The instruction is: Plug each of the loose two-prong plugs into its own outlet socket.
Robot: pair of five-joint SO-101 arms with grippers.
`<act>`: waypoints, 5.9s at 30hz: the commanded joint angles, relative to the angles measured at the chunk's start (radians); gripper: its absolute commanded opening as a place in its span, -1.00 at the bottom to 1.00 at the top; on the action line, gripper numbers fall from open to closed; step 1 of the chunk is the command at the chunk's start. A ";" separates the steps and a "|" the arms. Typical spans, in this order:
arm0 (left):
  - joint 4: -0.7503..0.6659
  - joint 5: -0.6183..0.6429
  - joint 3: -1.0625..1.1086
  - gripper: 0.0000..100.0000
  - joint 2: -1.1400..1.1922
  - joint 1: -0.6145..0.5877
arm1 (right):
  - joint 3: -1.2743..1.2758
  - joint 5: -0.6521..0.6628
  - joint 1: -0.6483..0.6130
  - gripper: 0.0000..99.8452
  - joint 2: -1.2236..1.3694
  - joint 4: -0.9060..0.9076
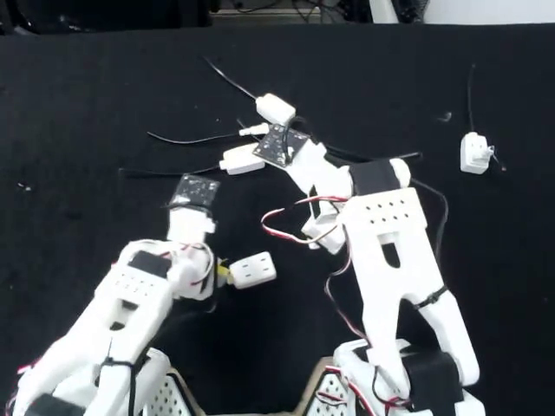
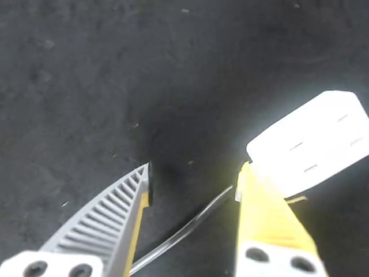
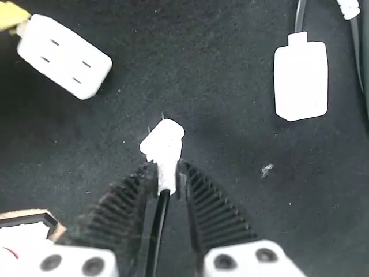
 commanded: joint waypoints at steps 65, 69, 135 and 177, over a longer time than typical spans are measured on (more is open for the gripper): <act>-0.166 0.011 -0.125 -0.60 0.216 0.102 | 0.154 -0.192 -0.265 -0.98 -0.048 -0.123; -0.166 0.011 -0.125 -0.60 0.216 0.102 | 0.151 -0.183 -0.241 -0.98 -0.048 -0.124; -0.167 0.089 -0.140 -0.61 0.218 0.005 | -0.077 -0.485 -0.281 -0.98 0.131 0.032; -0.167 0.087 -0.142 -0.61 0.218 -0.002 | -0.022 -0.588 -0.281 -0.98 0.137 0.046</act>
